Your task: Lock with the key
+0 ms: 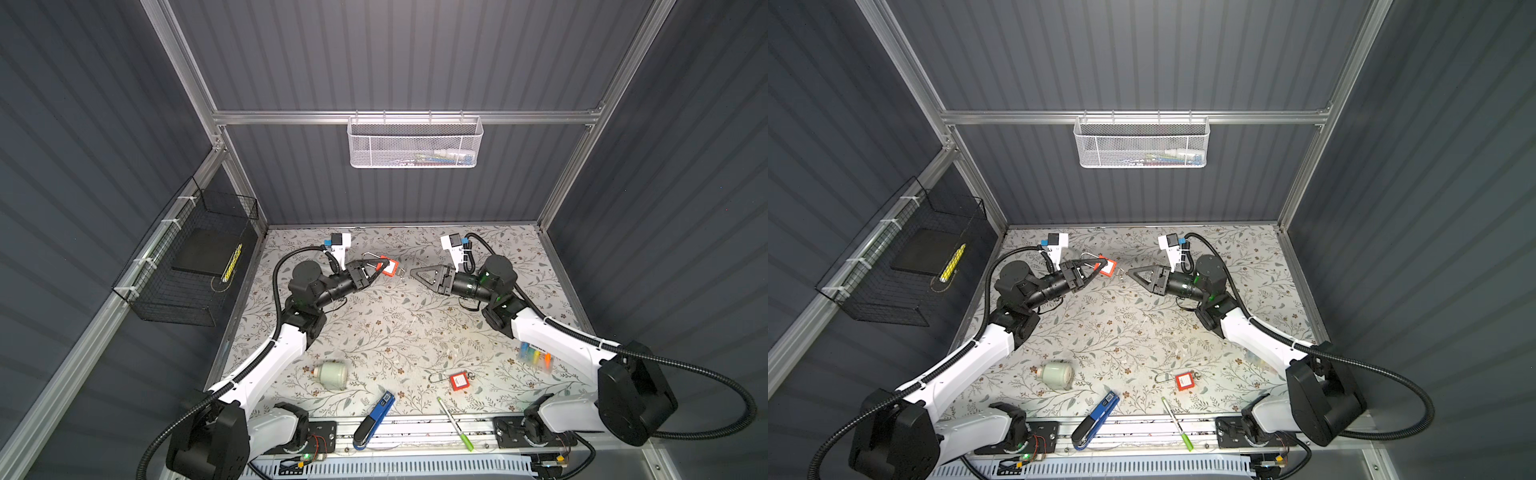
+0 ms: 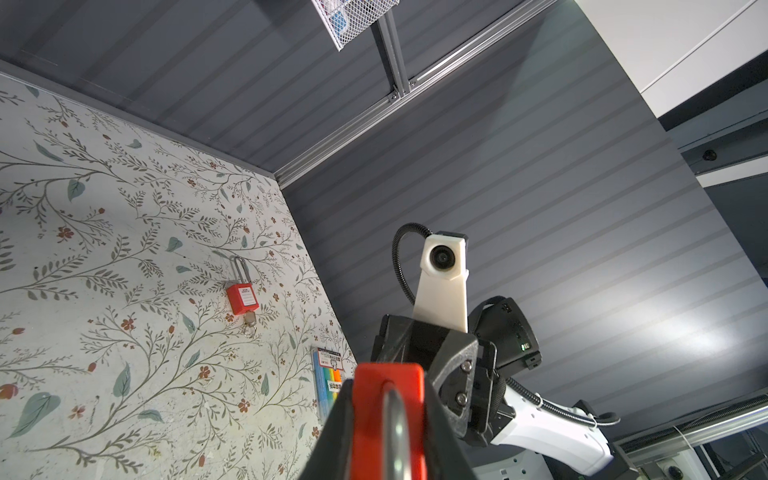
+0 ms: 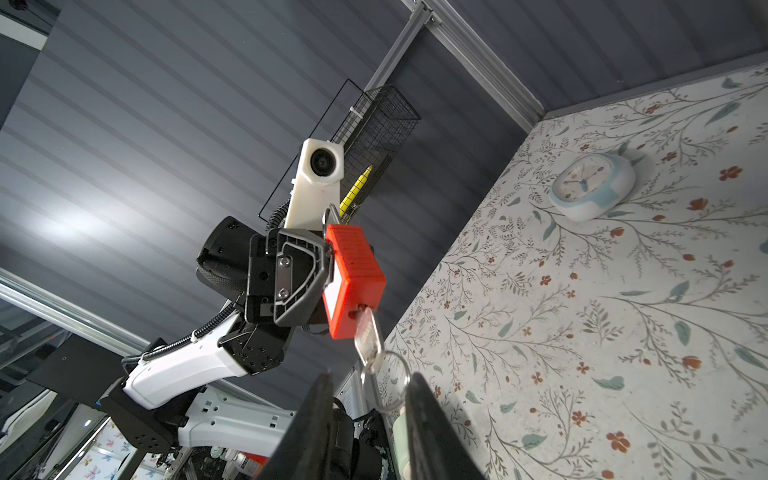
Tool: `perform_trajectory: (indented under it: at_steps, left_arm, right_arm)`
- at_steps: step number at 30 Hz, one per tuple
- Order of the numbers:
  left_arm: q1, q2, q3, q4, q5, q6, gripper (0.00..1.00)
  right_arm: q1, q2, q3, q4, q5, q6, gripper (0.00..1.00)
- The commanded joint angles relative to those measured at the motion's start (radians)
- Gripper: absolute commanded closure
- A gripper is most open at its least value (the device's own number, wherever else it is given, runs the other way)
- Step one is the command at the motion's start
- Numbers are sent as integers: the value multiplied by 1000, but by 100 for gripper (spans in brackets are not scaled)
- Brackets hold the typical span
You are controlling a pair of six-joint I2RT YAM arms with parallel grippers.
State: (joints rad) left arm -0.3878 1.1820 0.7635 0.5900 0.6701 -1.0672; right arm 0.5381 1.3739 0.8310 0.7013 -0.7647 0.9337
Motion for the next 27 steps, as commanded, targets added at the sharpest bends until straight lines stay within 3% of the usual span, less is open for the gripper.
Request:
perform_trajectory:
  at_steps: [1,13,27]
  left_arm:
    - [-6,-21,-1,54,5,-10,100]
    - [-6,-25,-5,57,6,-13,100]
    - [-6,-27,-6,60,6,-14,100]
  right_arm:
    - [12,14,36,46,-24,11,67]
    - [32,68,68,89,-47,45,68]
    - [36,111,60,262,-82,139,87]
